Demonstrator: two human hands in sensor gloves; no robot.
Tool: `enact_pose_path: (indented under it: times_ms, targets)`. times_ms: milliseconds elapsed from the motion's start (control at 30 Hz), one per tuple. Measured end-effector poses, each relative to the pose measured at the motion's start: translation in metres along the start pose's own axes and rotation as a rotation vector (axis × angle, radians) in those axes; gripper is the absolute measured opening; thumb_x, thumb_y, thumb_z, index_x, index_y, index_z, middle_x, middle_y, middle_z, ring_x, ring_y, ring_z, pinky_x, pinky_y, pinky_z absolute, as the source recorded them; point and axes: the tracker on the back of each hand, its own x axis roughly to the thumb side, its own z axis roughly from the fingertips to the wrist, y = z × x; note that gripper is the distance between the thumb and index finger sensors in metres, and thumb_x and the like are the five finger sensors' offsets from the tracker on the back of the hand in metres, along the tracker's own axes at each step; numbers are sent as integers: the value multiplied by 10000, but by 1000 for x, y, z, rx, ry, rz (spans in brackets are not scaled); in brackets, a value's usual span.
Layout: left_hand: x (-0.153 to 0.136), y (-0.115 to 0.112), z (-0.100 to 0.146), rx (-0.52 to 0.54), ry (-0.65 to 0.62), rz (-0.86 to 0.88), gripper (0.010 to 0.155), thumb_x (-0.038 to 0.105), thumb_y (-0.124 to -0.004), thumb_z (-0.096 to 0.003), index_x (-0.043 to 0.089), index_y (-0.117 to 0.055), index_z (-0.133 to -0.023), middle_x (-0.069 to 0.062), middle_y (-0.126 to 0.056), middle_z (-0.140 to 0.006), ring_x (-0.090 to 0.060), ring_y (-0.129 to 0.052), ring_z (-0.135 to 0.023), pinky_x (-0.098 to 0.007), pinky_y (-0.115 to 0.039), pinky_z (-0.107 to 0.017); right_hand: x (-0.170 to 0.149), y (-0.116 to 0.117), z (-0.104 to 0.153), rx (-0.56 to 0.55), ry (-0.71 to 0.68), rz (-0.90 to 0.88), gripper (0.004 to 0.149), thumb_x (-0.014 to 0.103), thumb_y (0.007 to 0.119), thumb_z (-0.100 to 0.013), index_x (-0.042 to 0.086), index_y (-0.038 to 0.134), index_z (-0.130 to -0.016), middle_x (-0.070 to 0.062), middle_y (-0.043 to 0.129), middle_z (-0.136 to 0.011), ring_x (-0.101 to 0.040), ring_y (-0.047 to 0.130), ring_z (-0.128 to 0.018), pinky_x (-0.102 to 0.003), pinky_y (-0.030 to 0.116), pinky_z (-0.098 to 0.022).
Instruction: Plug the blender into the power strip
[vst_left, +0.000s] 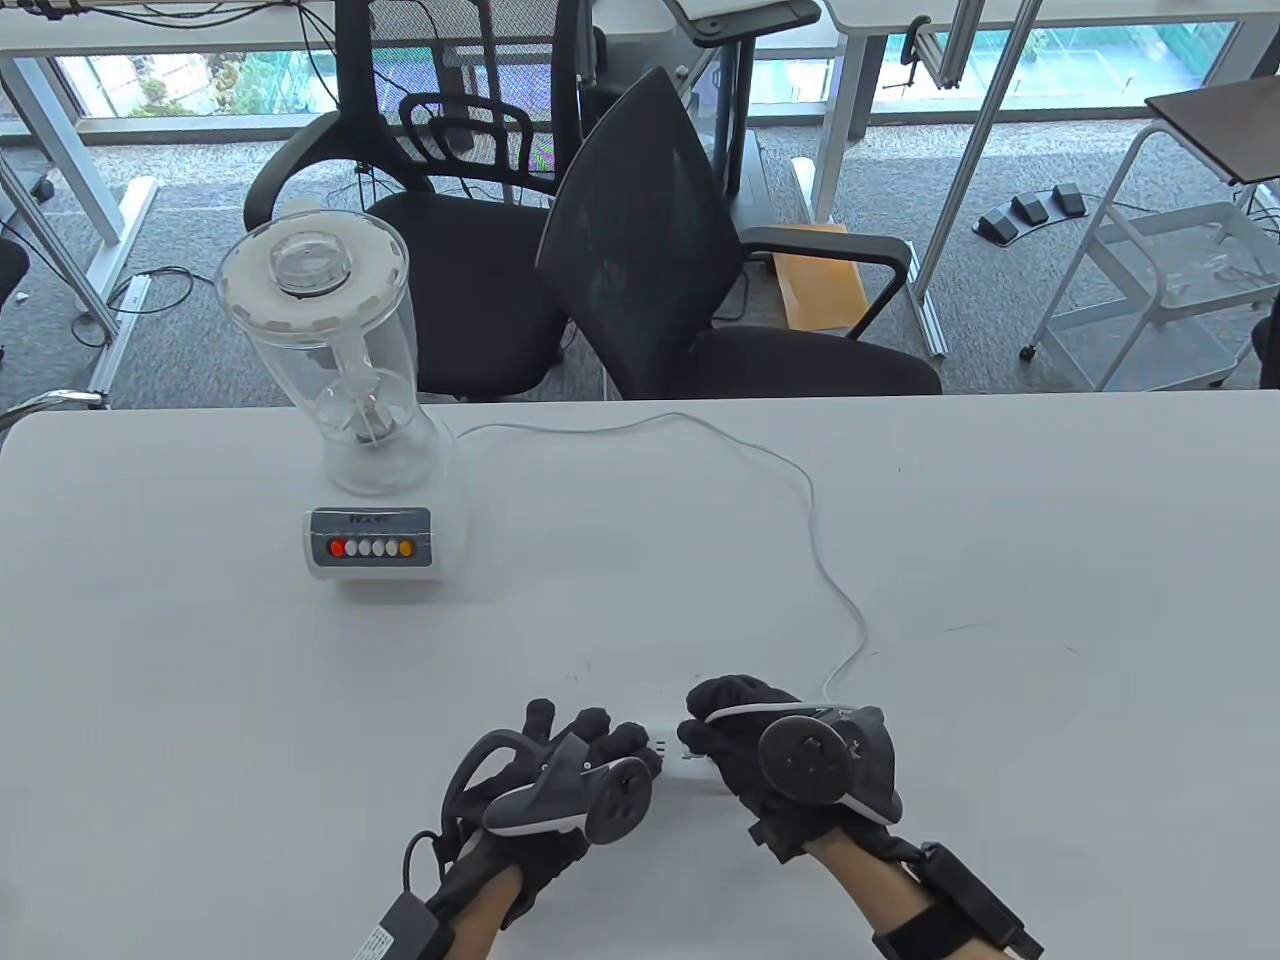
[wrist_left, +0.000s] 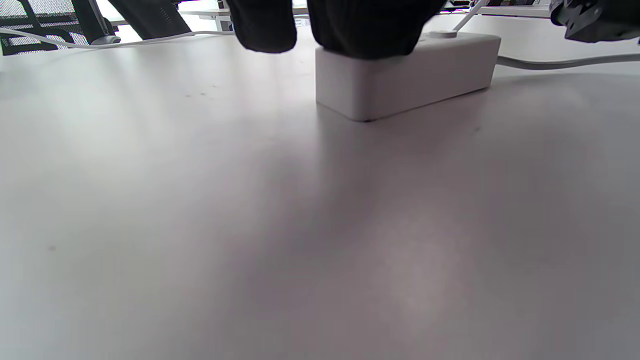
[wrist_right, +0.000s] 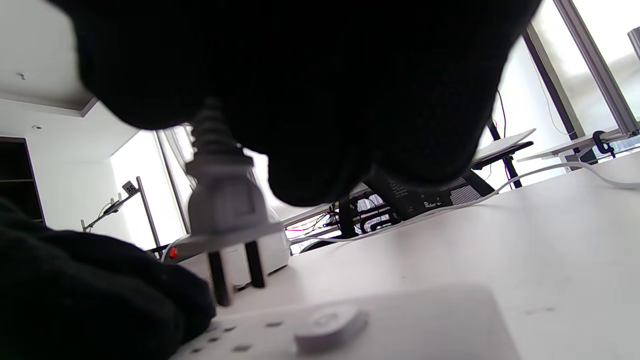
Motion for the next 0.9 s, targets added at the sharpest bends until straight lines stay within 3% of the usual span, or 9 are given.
enact_pose_path:
  times_ms: [400,467,500,567,900]
  targets:
    - [-1,-1,-1,-4,-4,20,567,301,-696,-526,421,-579,-1068,122,-535,-1216,-302,-608,-1167,-690,-484,-768,11,14,0,51,-30,112,378,420,830,-408,250,852,-745,9,944,-681,-191,1076,-467,-409,941,-327]
    - [0,-1,-1,-5,-2,15,568,302,-696,-525,416,-578,-1069,116,-533,-1217,-302,-609,-1166,-688,-484,-769,12,21,3,123,-43,157,381,421,823,-414,260,828,-759,9,946,-686,-170,1074,-478,-398,944,-337]
    - [0,-1,-1,-4,-2,15,570,304,-696,-525,414,-576,-1071,116,-531,-1218,-303,-608,-1166,-690,-483,-768,13,23,2,76,-37,131,384,401,837,-400,239,842,-748,-17,963,-658,-188,1075,-448,-412,937,-321]
    - [0,-1,-1,-8,-1,16,572,307,-695,-524,413,-573,-1072,114,-528,-1218,-305,-607,-1165,-691,-482,-767,14,26,-2,117,-34,129,387,388,856,-387,232,847,-742,-36,966,-645,-192,1070,-431,-414,932,-314]
    - [1,-1,-1,-19,-2,3,579,317,-690,-526,411,-552,-1080,114,-506,-1225,-315,-579,-1172,-696,-466,-768,19,29,5,81,13,177,415,383,860,-390,207,829,-764,-48,952,-657,-192,1055,-447,-427,921,-330]
